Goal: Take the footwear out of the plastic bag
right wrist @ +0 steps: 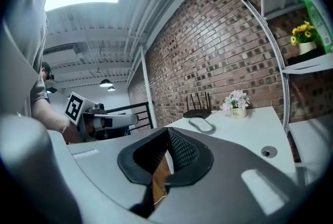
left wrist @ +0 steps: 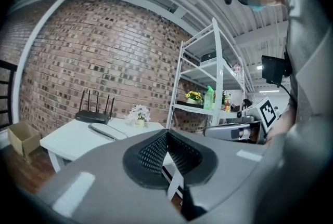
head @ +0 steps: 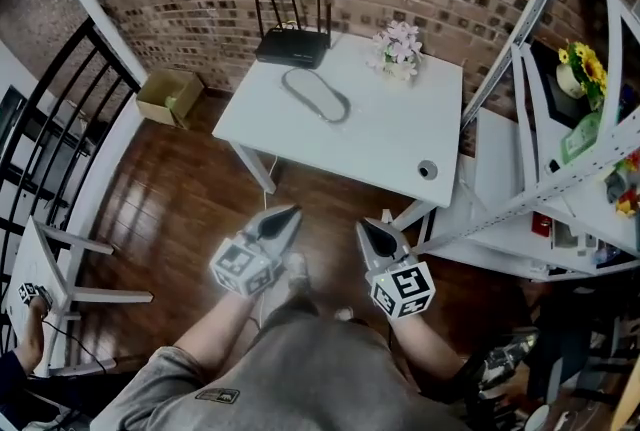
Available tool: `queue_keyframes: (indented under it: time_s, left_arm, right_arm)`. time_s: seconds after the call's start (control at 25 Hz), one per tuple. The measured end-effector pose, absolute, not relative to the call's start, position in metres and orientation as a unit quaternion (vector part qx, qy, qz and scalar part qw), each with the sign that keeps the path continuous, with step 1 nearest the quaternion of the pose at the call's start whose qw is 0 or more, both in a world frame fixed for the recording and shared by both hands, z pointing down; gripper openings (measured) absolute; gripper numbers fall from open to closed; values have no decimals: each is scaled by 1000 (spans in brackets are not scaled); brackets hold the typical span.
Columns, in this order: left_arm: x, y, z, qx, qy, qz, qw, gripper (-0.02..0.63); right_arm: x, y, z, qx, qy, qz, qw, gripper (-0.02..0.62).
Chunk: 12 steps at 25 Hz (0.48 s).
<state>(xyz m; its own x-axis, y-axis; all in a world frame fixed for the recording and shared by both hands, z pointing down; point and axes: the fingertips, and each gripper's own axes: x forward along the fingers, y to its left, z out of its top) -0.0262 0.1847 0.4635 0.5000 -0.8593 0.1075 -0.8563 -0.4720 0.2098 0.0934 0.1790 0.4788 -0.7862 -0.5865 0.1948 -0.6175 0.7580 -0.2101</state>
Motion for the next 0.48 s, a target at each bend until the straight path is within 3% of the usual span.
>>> queue_keyframes:
  time_s: [0.48]
  left_arm:
    - [-111,64,477,879,-457,-5,138,2]
  right_arm:
    - [25,70,471,385,-910,133,74,14]
